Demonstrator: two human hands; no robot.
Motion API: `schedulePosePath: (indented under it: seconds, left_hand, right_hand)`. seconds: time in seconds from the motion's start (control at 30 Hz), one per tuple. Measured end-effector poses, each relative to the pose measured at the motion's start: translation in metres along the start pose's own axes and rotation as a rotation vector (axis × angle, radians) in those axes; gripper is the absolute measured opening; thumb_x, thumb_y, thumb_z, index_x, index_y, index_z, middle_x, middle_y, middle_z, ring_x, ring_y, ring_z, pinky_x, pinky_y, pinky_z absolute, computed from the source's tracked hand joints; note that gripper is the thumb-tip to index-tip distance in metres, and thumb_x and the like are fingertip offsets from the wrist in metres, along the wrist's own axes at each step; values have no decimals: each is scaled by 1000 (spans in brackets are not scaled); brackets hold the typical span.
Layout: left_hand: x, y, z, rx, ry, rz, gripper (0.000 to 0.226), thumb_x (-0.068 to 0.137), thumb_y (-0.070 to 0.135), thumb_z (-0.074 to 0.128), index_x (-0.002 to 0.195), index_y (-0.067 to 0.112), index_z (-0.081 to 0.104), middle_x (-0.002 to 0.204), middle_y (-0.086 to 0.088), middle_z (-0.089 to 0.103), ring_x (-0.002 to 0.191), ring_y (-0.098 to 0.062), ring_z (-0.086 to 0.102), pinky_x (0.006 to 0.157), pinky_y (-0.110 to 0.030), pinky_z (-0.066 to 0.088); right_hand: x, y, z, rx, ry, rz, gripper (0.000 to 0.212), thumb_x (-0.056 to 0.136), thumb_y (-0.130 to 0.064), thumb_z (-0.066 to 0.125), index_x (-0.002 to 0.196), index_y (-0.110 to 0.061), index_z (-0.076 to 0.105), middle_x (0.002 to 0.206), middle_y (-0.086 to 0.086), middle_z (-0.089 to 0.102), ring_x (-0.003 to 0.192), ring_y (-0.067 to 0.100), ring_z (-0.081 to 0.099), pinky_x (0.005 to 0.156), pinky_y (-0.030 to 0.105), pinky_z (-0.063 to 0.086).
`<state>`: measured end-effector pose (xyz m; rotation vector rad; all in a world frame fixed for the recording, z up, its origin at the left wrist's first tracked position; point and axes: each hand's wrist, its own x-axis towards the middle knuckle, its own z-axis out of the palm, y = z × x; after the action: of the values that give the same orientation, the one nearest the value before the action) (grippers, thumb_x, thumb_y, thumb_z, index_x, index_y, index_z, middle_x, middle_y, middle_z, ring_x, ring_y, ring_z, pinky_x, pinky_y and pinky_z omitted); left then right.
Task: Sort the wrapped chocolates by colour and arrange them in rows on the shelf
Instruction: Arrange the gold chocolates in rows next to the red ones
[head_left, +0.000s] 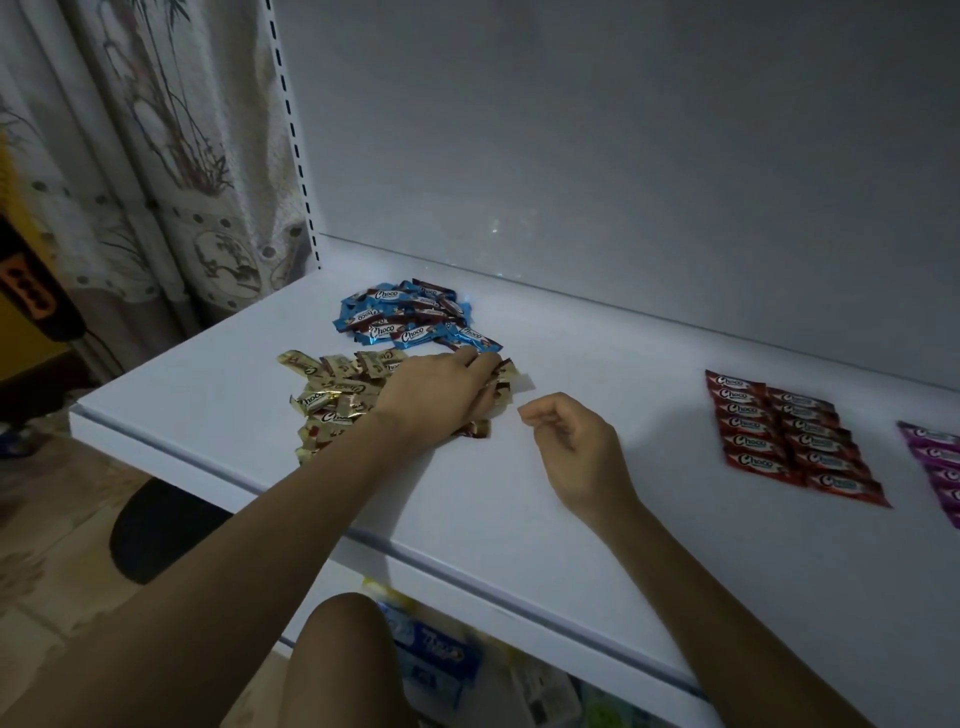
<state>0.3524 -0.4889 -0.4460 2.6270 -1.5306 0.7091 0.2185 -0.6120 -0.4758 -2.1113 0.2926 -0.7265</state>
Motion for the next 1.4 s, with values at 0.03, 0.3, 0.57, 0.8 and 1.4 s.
schedulePosePath:
  seconds: [0.03,0.3,0.57,0.8,1.4]
  left_hand:
    - [0,-2,3,-14,47,10,42,101,36,34,135,15,46,114,-6,61,88,-28,65,55,-30,32]
    - [3,-7,8,-63,235,153,33,78,26,75,107,11,66,85,-6,67,53,-23,61,44,-20,24]
    - [9,-12,11,-164,272,183,30,84,35,60,104,14,67,89,-4,65,56,-24,62,43,-23,32]
    - [25,-21,6,-284,342,160,35,85,39,44,108,17,59,91,-6,63,61,-28,62,42,-32,49]
    - [19,103,-15,-1622,262,-448,19,99,13,50,83,15,61,63,7,56,53,-4,47,52,-17,39]
  right_hand:
    - [0,0,0,-5,-1,-1,22,88,5,52,95,-9,68,92,-1,67,89,13,62,77,4,42]
    - [1,-1,1,-18,-3,-55,17,87,-3,52,93,-7,68,89,-3,66,84,6,60,77,1,40]
    - [2,-3,0,-25,-20,0,18,84,-14,50,86,-24,64,86,-11,67,85,-13,56,72,2,40]
    - [3,-2,-2,-27,-22,52,25,87,-2,54,86,-26,64,89,-9,68,86,-9,57,70,2,39]
    - [0,-18,-39,439,472,281,19,96,-16,55,82,-7,64,66,2,66,45,9,54,45,16,41]
